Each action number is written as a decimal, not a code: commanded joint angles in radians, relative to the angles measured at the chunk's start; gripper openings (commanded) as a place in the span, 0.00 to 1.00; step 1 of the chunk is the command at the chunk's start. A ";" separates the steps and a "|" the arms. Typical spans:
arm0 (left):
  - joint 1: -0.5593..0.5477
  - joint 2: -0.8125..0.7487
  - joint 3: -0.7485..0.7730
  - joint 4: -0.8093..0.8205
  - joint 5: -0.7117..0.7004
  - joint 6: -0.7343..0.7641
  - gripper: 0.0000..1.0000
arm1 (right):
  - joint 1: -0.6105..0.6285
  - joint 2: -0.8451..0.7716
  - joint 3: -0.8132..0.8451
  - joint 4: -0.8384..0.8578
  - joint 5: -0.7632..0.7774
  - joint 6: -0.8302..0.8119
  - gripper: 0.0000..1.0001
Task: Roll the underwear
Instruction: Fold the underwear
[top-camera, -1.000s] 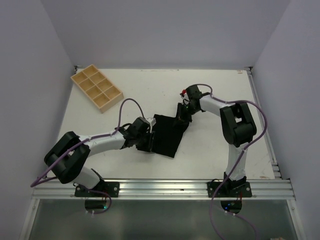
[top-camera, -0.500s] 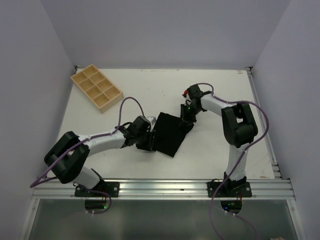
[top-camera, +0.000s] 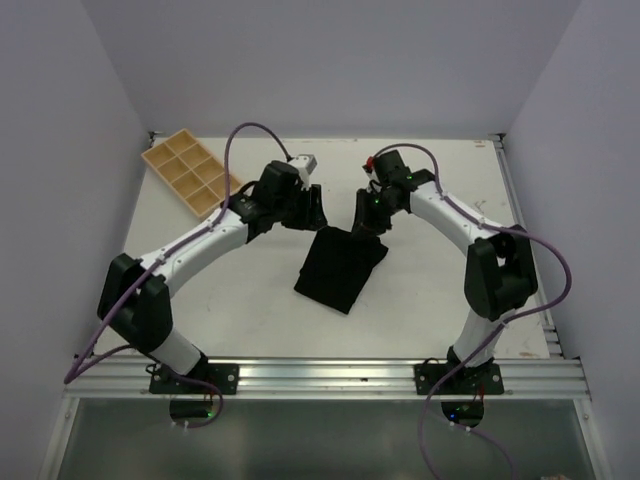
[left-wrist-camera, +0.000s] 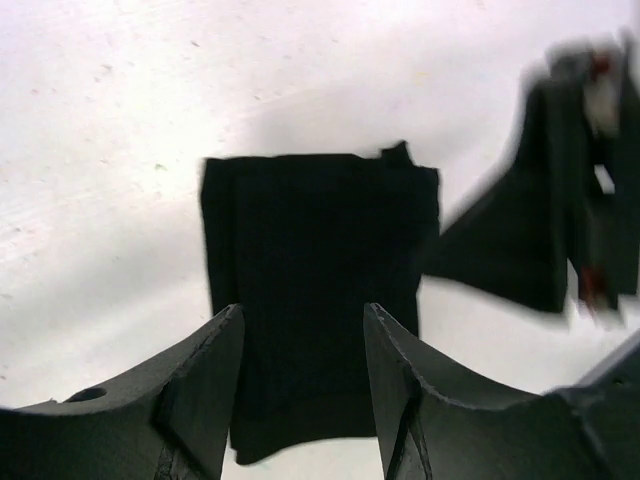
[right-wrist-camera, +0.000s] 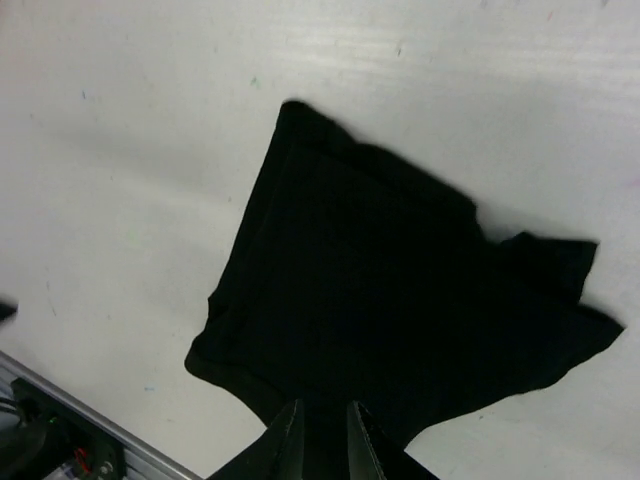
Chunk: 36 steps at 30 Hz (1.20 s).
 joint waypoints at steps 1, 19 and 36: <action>0.053 0.152 0.070 -0.046 -0.025 0.115 0.55 | 0.138 -0.089 -0.104 -0.013 0.060 0.113 0.28; 0.119 0.462 0.203 0.045 0.160 0.169 0.57 | 0.296 -0.160 -0.429 0.080 0.216 0.200 0.28; 0.119 0.503 0.162 0.144 0.281 0.083 0.53 | 0.244 -0.187 -0.419 -0.051 0.296 -0.047 0.31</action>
